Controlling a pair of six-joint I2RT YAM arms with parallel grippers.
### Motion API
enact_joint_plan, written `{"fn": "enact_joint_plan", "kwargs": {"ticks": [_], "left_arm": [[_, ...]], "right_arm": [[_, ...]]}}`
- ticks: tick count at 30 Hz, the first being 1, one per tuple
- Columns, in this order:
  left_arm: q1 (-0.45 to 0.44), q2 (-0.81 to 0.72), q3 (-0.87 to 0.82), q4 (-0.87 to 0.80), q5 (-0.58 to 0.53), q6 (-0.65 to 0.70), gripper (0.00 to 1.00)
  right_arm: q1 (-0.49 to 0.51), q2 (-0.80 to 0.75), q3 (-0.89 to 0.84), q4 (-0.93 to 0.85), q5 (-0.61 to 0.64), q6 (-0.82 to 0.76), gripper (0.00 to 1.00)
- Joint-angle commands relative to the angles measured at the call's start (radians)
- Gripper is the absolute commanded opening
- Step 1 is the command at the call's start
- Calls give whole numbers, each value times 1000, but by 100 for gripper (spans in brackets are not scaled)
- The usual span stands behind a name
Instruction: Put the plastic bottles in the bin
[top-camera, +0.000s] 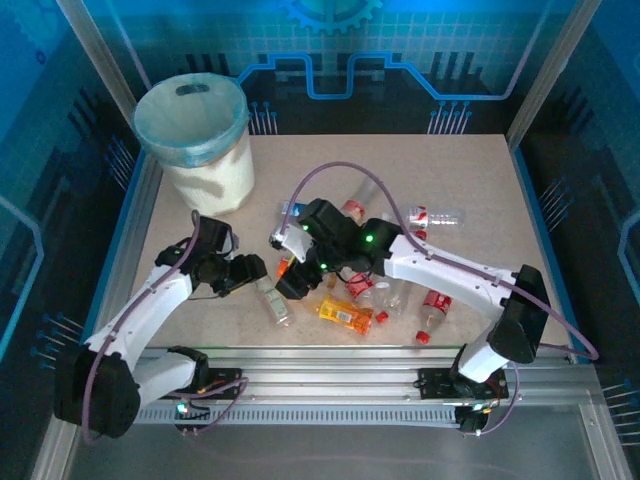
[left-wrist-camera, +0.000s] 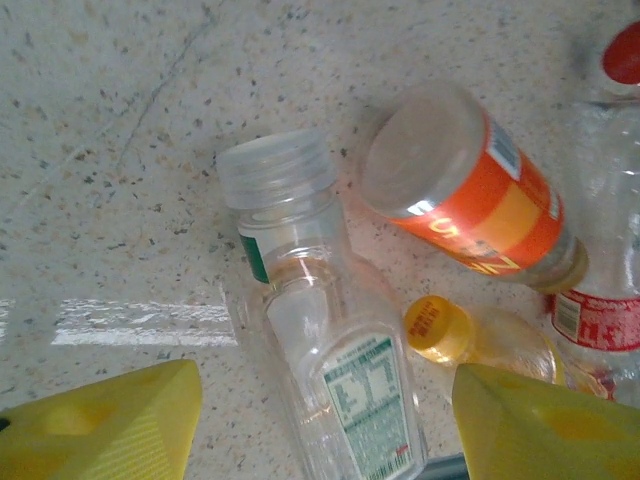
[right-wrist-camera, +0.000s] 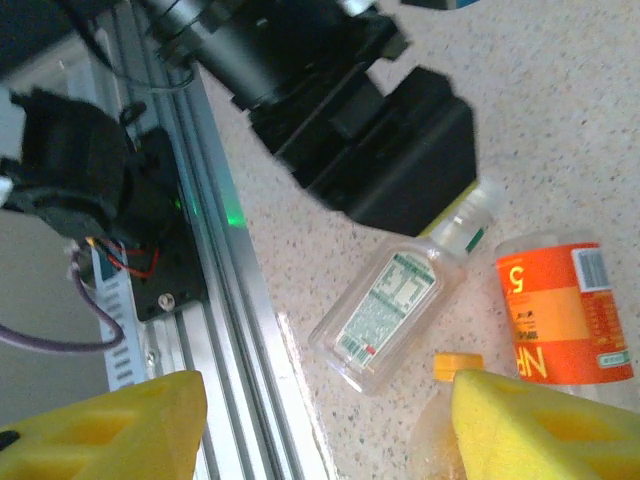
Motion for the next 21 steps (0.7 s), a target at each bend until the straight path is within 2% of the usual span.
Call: {"fn": "enact_joint_plan", "kwargs": {"ticks": [1, 4, 11, 14, 21], "left_arm": [[-5, 33, -38, 106, 16, -69, 68], [-5, 70, -47, 126, -14, -67, 67], [-5, 146, -97, 263, 8, -113, 65], [-4, 180, -107, 284, -24, -110, 65], [-4, 252, -112, 346, -22, -118, 65]], "right_arm": [[39, 18, -15, -56, 49, -46, 67], [50, 26, -13, -63, 52, -42, 66], [60, 27, -17, -41, 63, -32, 66], [63, 33, -22, -35, 69, -22, 66], [73, 41, -12, -33, 65, -21, 67]]}}
